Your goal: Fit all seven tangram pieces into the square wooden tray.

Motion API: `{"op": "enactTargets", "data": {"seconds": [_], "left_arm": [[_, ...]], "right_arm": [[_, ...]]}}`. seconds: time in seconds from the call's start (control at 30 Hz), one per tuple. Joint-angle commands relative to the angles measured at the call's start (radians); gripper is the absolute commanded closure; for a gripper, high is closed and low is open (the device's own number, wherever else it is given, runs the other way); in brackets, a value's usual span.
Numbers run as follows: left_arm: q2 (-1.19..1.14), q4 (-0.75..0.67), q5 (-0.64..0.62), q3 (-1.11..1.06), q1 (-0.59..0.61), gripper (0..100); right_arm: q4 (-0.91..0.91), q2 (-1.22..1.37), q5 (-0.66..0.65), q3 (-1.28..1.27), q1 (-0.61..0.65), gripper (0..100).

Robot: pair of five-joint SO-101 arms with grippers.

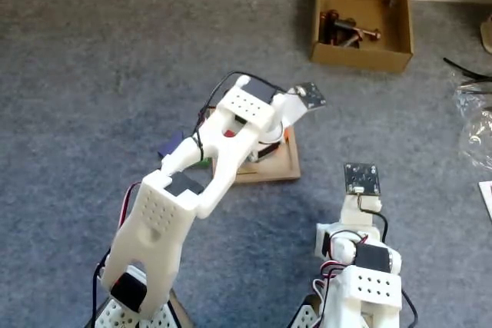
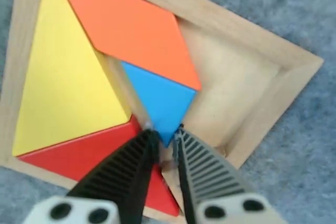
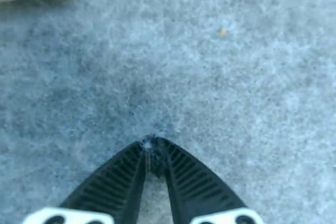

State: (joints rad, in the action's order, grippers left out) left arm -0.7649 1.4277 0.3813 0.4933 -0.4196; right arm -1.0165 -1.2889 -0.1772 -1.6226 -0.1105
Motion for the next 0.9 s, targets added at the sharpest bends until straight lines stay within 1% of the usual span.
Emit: {"op": "enactTargets", "data": {"seconds": [0.0, 0.33, 0.63, 0.87], "left_arm": [[0.008, -0.023, 0.000, 0.056, 0.025, 100], [0.010, -0.012, -0.003, 0.151, 0.027, 100], [0.008, 0.121, -0.003, 0.302, 0.027, 100], [0.008, 0.126, -0.003, 0.318, 0.027, 100]], "right_arm": [[-0.016, -0.001, 0.003, -0.031, -0.039, 99.3], [-0.016, -0.001, 0.002, -0.031, -0.039, 99.3], [-0.016, -0.001, 0.002, -0.031, -0.039, 99.3], [-0.016, -0.001, 0.002, -0.031, -0.039, 99.3]]}}
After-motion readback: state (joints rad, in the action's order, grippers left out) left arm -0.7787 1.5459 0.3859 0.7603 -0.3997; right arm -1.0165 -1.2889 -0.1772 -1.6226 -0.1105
